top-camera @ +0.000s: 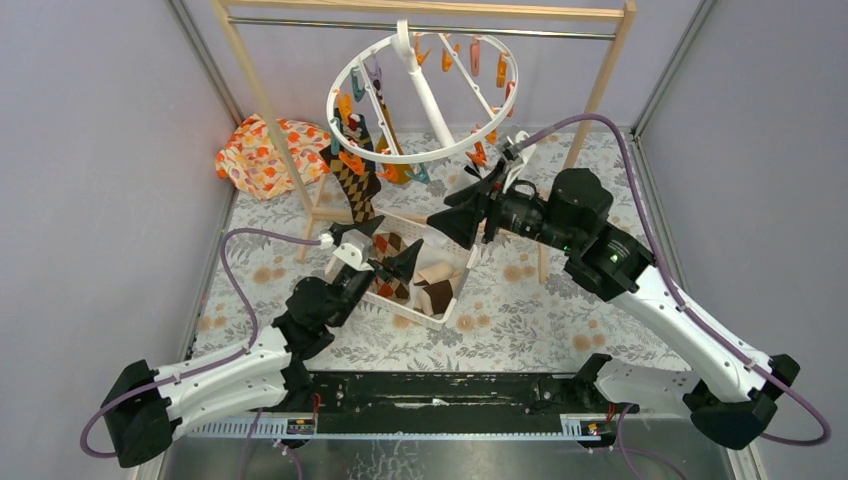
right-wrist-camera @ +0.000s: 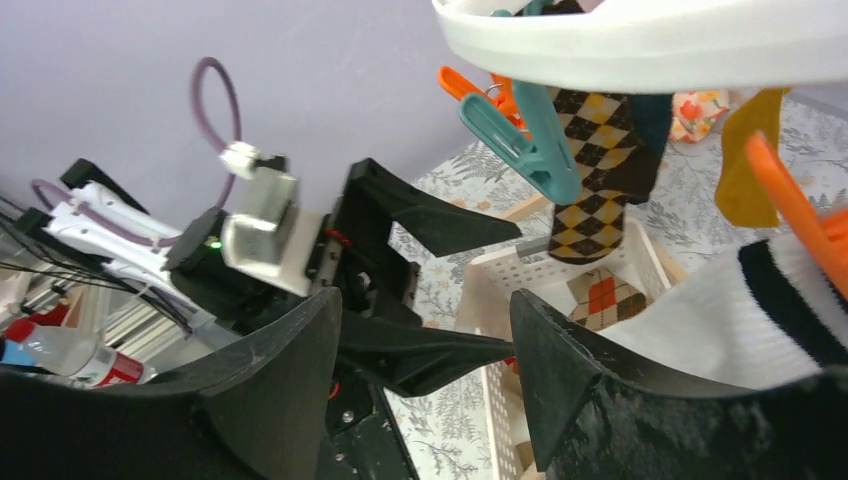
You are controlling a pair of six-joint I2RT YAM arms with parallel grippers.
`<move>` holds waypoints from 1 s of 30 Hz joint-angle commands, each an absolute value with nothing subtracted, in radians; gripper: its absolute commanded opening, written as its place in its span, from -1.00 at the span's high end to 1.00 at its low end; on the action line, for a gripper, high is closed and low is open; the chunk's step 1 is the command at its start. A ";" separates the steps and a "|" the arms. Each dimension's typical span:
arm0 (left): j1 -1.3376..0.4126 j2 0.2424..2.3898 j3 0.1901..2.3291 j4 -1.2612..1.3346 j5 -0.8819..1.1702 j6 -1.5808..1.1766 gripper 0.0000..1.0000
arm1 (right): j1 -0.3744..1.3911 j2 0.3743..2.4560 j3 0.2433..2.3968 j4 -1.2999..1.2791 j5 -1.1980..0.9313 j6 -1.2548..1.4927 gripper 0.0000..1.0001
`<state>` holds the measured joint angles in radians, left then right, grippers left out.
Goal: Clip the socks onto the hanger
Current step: Open the clamp at the hanger.
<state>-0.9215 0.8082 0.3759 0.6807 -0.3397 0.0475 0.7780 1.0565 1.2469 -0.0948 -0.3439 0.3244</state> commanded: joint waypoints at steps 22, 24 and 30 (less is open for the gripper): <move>-0.911 1.111 0.551 1.261 -0.166 0.203 -0.97 | 0.799 1.077 1.399 -0.123 -0.128 0.168 -0.36; -0.906 1.151 0.579 1.282 -0.161 0.195 -0.97 | 0.799 1.071 1.401 -0.126 -0.125 0.167 -0.35; -0.890 1.238 0.643 1.315 -0.142 0.169 -0.97 | 0.799 1.053 1.415 -0.158 -0.109 0.154 -0.34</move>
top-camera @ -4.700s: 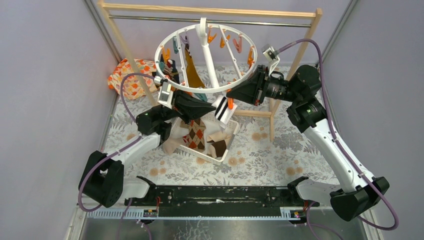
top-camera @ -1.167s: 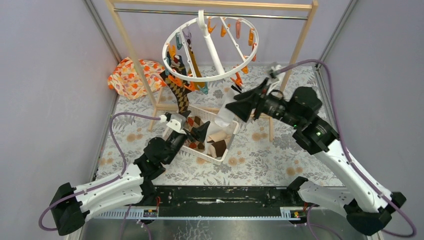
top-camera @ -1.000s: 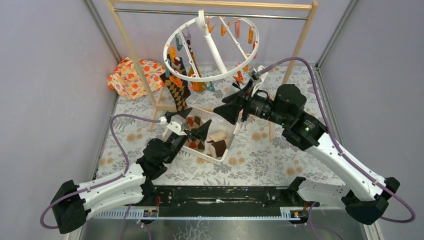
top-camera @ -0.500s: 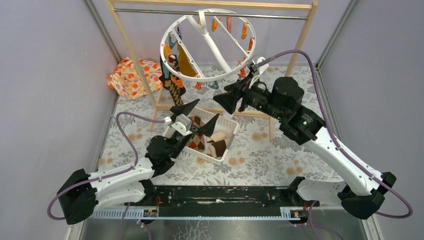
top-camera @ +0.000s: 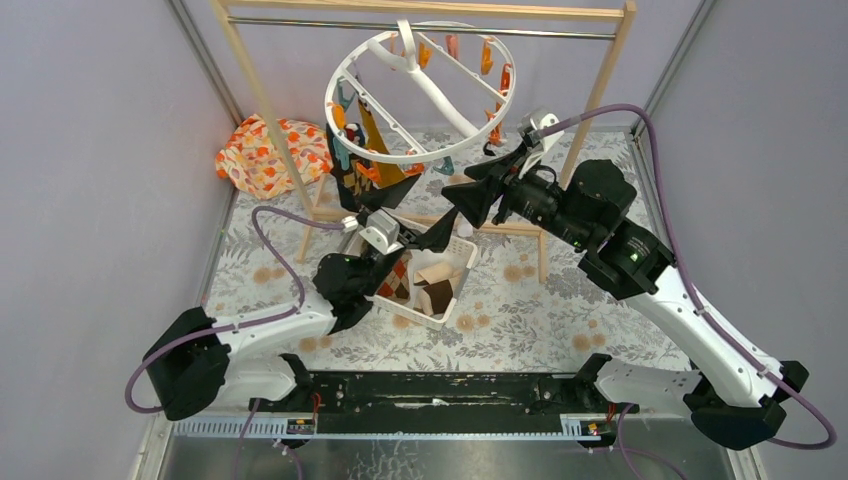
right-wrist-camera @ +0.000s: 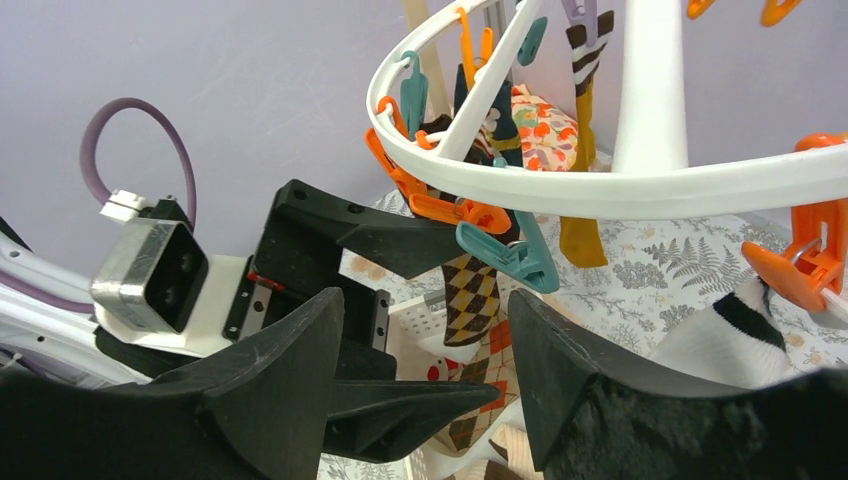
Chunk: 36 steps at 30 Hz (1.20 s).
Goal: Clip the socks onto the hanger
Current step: Open the clamp at the hanger.
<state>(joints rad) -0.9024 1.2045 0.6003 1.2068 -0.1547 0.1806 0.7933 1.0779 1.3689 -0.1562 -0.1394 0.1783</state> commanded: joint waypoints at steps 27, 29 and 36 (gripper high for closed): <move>-0.860 1.315 0.707 1.345 -0.134 0.082 -0.95 | 0.799 1.027 1.397 -0.169 -0.067 0.152 -0.33; -0.860 1.330 0.714 1.356 -0.131 0.071 -0.95 | 0.799 1.020 1.396 -0.174 -0.063 0.151 -0.33; -0.860 1.379 0.761 1.373 -0.151 0.097 -0.95 | 0.798 1.000 1.382 -0.183 -0.048 0.144 -0.32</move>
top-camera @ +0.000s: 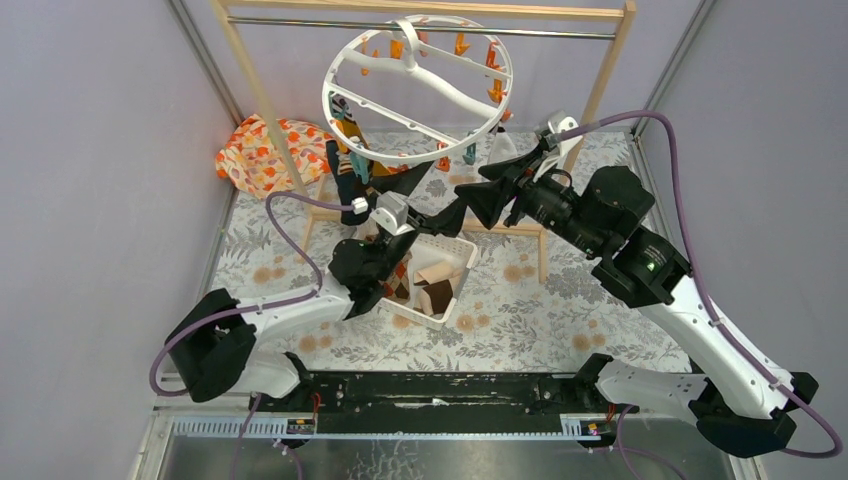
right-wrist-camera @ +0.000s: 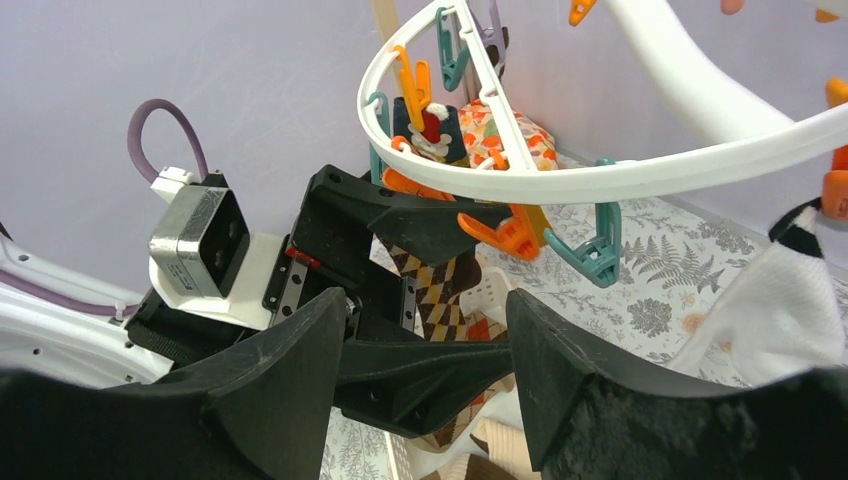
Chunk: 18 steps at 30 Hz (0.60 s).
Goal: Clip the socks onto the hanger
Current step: Open the clamp at the hanger.
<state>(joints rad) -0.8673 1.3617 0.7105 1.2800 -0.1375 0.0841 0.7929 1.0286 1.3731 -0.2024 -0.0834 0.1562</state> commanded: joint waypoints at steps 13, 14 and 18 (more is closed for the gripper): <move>-0.858 1.422 0.806 1.385 -0.178 0.161 -0.84 | 0.799 0.994 1.368 -0.186 -0.030 0.143 -0.31; -0.857 1.421 0.801 1.387 -0.182 0.162 -0.79 | 0.799 0.994 1.367 -0.187 -0.028 0.144 -0.31; -0.856 1.401 0.771 1.395 -0.177 0.154 -0.49 | 0.800 0.993 1.359 -0.182 -0.027 0.147 -0.31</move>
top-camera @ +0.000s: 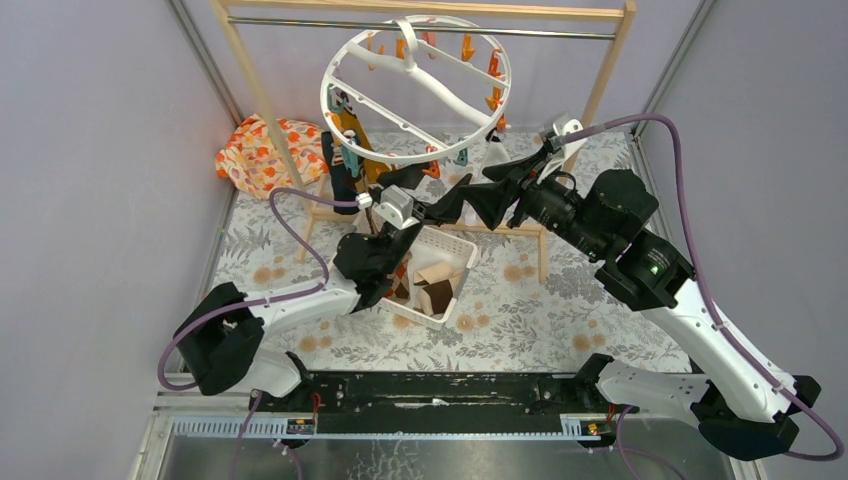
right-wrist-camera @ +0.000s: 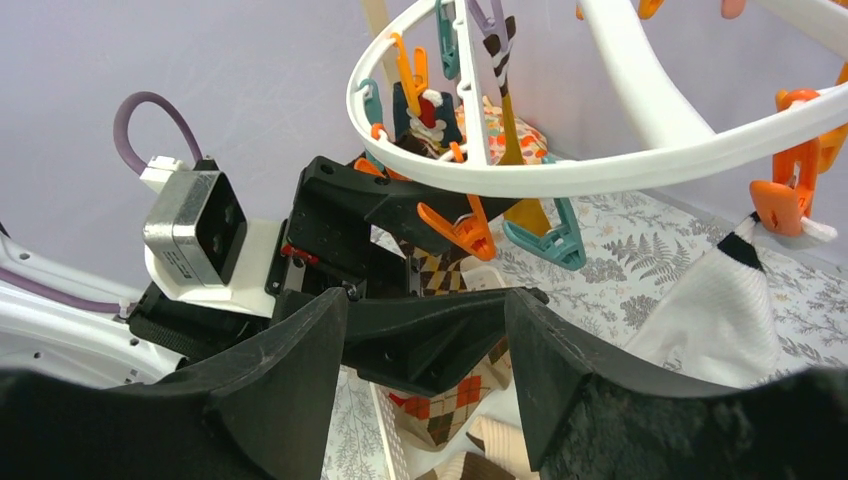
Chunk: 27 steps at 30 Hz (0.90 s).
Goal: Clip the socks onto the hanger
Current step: Open the clamp at the hanger.
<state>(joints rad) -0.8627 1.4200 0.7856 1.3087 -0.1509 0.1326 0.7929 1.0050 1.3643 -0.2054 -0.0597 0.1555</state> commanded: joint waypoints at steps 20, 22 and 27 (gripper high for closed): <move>-0.847 1.295 0.656 1.385 -0.206 0.169 -0.27 | 0.799 1.010 1.347 -0.164 -0.037 0.168 -0.29; -0.846 1.288 0.649 1.385 -0.208 0.169 -0.22 | 0.799 1.012 1.347 -0.166 -0.037 0.170 -0.29; -0.842 1.267 0.632 1.380 -0.212 0.172 -0.18 | 0.799 1.011 1.344 -0.163 -0.037 0.173 -0.29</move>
